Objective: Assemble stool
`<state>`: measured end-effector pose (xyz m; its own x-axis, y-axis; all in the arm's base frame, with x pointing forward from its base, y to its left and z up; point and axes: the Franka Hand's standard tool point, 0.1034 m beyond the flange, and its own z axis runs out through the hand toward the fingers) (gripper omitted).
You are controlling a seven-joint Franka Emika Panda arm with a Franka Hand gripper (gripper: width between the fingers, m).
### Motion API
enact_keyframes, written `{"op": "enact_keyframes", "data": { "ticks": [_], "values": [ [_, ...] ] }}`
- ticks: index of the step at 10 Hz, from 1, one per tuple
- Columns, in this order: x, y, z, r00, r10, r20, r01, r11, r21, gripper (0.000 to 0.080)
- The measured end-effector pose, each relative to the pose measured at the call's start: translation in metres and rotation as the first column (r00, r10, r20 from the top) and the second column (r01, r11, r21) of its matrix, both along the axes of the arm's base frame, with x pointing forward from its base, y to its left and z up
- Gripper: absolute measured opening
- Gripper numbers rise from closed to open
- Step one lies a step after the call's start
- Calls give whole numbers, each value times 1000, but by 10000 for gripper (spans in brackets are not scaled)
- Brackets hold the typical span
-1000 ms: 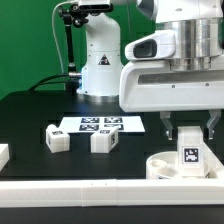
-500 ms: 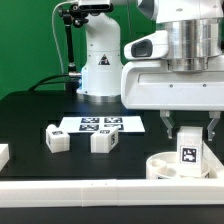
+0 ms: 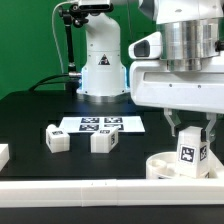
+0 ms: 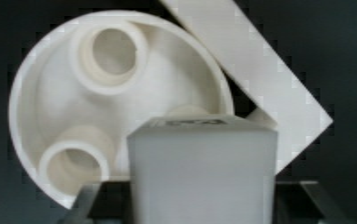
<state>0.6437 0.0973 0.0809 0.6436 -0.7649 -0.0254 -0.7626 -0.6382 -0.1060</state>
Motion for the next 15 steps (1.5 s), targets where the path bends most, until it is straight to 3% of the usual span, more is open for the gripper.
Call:
{"op": "enact_keyframes", "data": {
  "ticks": [3,6,9,11,15],
  "values": [
    [1,3,-1,969,-247,-10,247,968,47,340],
    [4,9,-1,839,-543,-33,544,833,99,340],
    [4,10,-1,686,-721,-97,727,673,140,340],
    [3,7,0,666,-735,-127,746,654,128,340],
    [2,12,-1,444,-874,-196,896,430,112,340]
  ]
}}
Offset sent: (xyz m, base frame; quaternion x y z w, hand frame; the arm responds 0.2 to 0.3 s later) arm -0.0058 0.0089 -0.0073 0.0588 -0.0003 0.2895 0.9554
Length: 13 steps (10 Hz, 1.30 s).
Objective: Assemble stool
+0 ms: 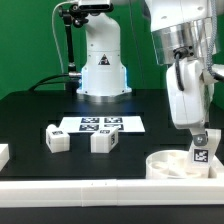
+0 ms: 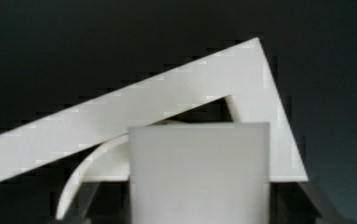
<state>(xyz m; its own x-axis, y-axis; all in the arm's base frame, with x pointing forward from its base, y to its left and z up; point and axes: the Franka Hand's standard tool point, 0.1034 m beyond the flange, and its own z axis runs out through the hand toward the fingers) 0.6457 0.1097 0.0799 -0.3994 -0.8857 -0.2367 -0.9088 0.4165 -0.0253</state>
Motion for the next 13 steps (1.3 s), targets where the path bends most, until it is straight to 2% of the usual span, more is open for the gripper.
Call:
{"op": "enact_keyframes", "data": {
  "ticks": [2,5,10,11,12,13],
  "values": [
    [0,2,0,995,-94,-17,95,995,17,340],
    [0,13,0,984,-176,21,176,984,22,340],
    [-1,15,0,985,-172,29,171,985,32,346],
    [-2,15,2,991,-128,31,127,991,29,526],
    [-2,11,14,998,-64,25,63,997,37,622],
    [-2,7,20,999,-24,42,22,999,32,622]
  ]
}}
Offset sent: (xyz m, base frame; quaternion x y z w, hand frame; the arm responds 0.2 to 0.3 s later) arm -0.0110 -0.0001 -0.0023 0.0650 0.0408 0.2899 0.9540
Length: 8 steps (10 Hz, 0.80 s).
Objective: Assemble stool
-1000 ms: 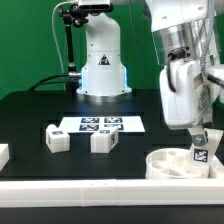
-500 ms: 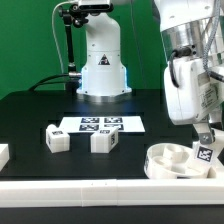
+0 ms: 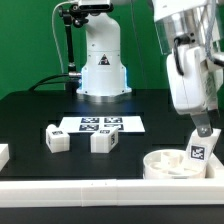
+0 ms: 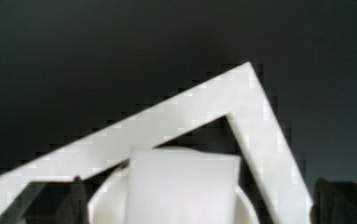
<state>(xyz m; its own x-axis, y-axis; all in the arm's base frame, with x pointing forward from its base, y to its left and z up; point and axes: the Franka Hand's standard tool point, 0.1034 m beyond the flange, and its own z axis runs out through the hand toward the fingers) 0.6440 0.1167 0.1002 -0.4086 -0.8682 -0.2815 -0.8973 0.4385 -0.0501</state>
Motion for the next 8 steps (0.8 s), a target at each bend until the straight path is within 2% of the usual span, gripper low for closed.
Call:
{"op": "enact_keyframes", "data": {
  "ticks": [2,3,4,8],
  "values": [
    [-6,-10,14,991,128,40,-127,992,-25,648],
    [-9,-11,17,979,199,39,-198,980,-36,648],
    [-13,-10,16,979,200,21,-200,979,-25,649],
    [-15,-10,13,969,245,15,-245,969,-30,649]
  ]
}}
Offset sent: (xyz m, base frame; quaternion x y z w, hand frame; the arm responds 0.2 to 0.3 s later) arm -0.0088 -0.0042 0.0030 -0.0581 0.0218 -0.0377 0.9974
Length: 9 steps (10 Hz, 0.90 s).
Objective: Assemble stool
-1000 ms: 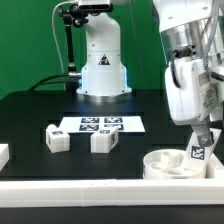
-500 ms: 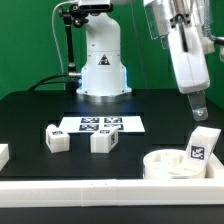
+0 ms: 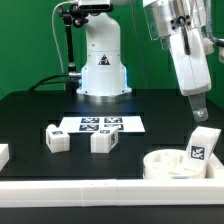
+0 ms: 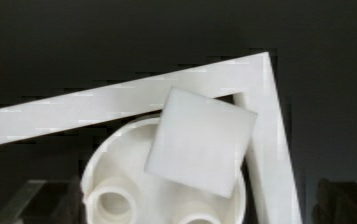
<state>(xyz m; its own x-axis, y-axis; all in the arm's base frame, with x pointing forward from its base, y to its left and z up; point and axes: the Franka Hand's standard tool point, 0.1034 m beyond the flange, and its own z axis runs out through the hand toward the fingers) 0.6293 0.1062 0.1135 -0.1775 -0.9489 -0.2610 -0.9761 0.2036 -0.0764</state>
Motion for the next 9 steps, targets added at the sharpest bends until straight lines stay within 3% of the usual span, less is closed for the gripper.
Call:
{"op": "enact_keyframes", "data": {
  "ticks": [2,6,7,9],
  "values": [
    [-6,-8,-7,952,306,-18,-306,952,-16,649],
    [-41,-85,-23,865,501,23,-499,864,-65,649],
    [-44,-95,-25,894,446,39,-442,893,-87,649],
    [-45,-93,-26,889,457,35,-452,887,-89,649]
  ]
}}
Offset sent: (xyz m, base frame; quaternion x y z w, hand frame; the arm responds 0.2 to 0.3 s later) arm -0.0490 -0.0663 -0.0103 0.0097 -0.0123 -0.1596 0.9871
